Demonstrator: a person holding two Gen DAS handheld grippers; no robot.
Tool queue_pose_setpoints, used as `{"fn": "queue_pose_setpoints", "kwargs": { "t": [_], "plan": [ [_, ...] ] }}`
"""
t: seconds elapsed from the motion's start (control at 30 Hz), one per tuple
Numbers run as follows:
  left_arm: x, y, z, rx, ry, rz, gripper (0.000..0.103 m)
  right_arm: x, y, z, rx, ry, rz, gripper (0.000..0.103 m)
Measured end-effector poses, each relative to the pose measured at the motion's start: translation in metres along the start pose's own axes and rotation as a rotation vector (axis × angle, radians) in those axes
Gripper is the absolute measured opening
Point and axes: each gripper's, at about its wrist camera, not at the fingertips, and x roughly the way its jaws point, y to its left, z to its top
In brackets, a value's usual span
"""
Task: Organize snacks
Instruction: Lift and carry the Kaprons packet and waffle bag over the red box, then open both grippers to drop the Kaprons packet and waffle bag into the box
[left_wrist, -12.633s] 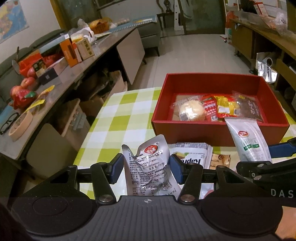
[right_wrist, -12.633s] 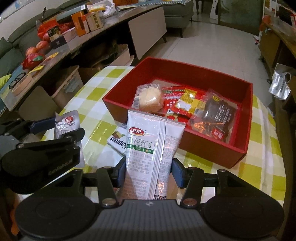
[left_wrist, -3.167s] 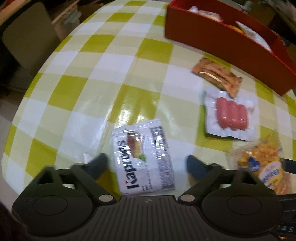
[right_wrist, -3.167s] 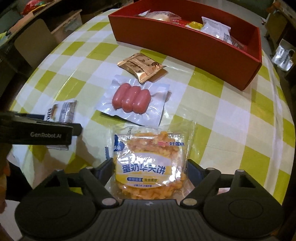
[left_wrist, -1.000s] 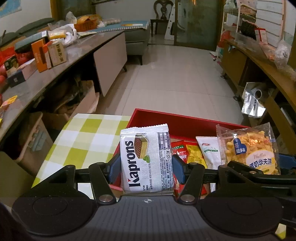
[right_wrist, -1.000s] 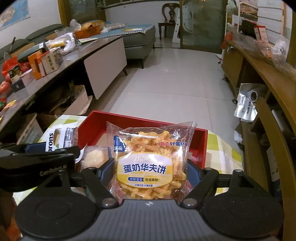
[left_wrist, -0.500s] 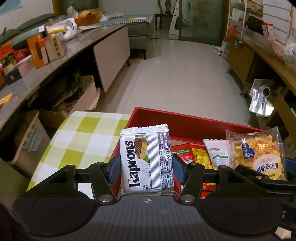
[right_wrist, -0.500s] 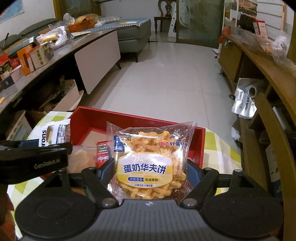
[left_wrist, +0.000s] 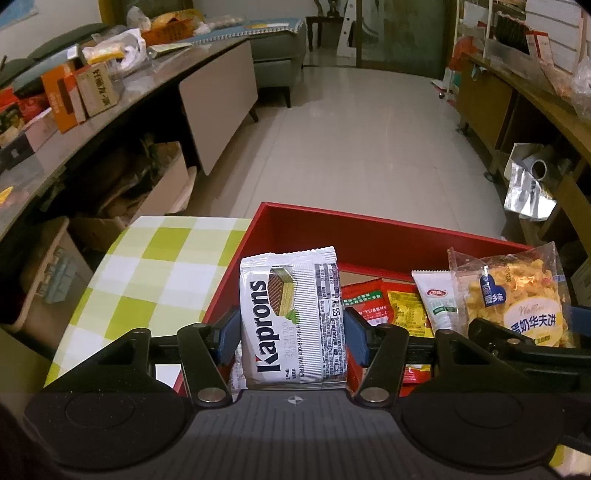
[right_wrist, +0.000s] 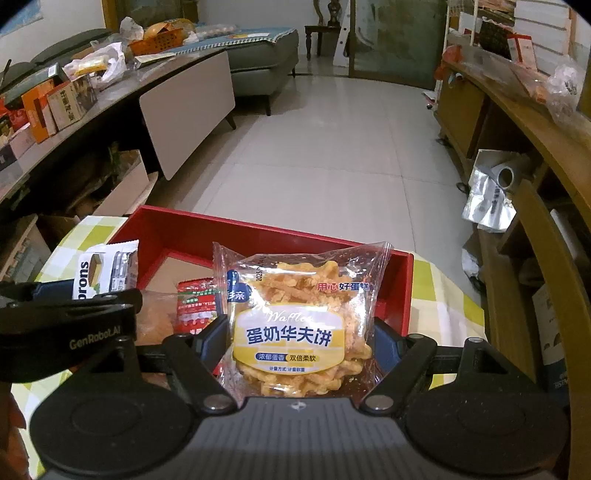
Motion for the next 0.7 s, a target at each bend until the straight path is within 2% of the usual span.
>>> {"fn": "queue_pose_setpoints", "kwargs": {
  "t": [0.3, 0.37, 0.47, 0.7],
  "plan": [
    [0.006, -0.004, -0.001, 0.015, 0.011, 0.009, 0.067, 0.009, 0.000, 0.002, 0.005, 0.017, -0.008, 0.089],
    [0.005, -0.005, 0.000, 0.019, 0.006, 0.023, 0.075, 0.009, -0.001, 0.003, 0.010, 0.017, -0.013, 0.091],
    [0.004, -0.007, -0.001, 0.032, -0.009, 0.044, 0.080, 0.011, -0.003, 0.002, 0.021, 0.021, -0.019, 0.092],
    [0.005, -0.007, -0.001, 0.034, -0.008, 0.047, 0.085, 0.011, -0.006, 0.003, 0.034, 0.016, -0.025, 0.093]
  ]
}}
